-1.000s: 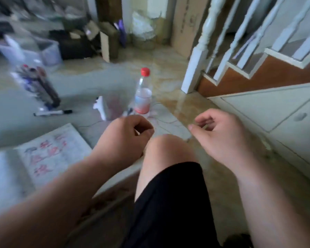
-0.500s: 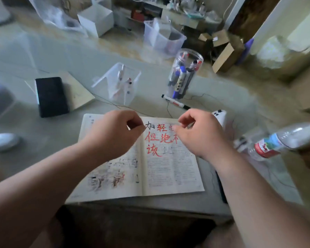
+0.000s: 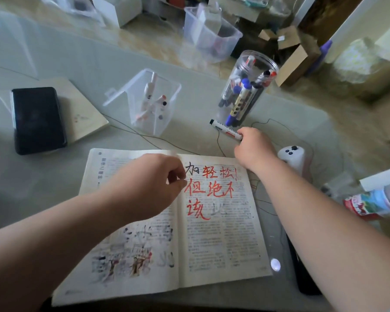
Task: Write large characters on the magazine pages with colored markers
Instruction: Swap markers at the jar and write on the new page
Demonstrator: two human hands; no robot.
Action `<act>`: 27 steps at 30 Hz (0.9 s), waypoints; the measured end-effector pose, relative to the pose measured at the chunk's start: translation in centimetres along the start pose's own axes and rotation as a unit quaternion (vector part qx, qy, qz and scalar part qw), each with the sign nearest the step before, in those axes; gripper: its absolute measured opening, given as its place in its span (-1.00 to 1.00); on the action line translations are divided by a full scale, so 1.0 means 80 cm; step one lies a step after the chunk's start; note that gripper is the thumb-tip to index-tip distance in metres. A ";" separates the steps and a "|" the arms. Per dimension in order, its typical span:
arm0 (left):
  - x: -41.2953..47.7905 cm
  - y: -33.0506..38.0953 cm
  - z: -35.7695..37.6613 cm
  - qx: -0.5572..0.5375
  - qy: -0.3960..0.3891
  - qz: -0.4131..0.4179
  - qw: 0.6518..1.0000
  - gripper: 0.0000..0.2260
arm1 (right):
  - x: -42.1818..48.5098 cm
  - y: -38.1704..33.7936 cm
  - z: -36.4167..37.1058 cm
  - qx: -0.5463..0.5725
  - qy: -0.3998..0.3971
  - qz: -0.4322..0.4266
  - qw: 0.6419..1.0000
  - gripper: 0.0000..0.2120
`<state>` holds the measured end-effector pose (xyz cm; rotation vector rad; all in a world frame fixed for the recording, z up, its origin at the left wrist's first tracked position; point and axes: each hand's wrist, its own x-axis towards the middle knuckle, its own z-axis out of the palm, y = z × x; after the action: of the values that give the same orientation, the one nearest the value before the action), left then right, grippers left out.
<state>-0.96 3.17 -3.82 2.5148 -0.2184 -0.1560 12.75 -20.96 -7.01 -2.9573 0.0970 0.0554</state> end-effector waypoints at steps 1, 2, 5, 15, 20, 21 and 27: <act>0.001 -0.001 0.002 0.002 -0.002 0.006 1.000 -0.94 | 0.007 0.000 0.004 -0.013 0.004 -0.004 1.000 -0.75; 0.001 -0.003 0.005 0.006 -0.008 0.013 1.000 -0.91 | 0.011 -0.001 0.006 -0.026 0.006 -0.010 1.000 -0.76; -0.001 -0.013 0.015 0.056 -0.052 0.027 0.997 -0.69 | 0.017 -0.002 0.013 -0.055 0.011 -0.042 0.998 -0.74; -0.011 -0.025 0.041 0.178 -0.193 0.002 0.965 -0.01 | -0.107 0.004 -0.061 0.110 -0.024 0.018 0.993 -0.95; -0.016 -0.016 0.035 0.188 -0.191 0.014 0.963 -0.02 | -0.217 0.018 -0.099 0.411 -0.131 0.061 0.900 -0.91; -0.021 -0.008 0.034 0.176 -0.180 0.030 0.967 -0.05 | -0.225 0.021 -0.097 0.458 -0.147 0.066 0.874 -0.89; -0.050 0.064 0.032 -0.083 -0.148 0.075 0.983 -0.66 | -0.234 0.016 -0.072 0.516 -0.198 -0.001 0.833 -0.82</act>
<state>-5.93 -1.64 -2.70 2.2916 -0.4916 -0.4680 -5.87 -22.14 -0.76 -1.8083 0.0424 0.4540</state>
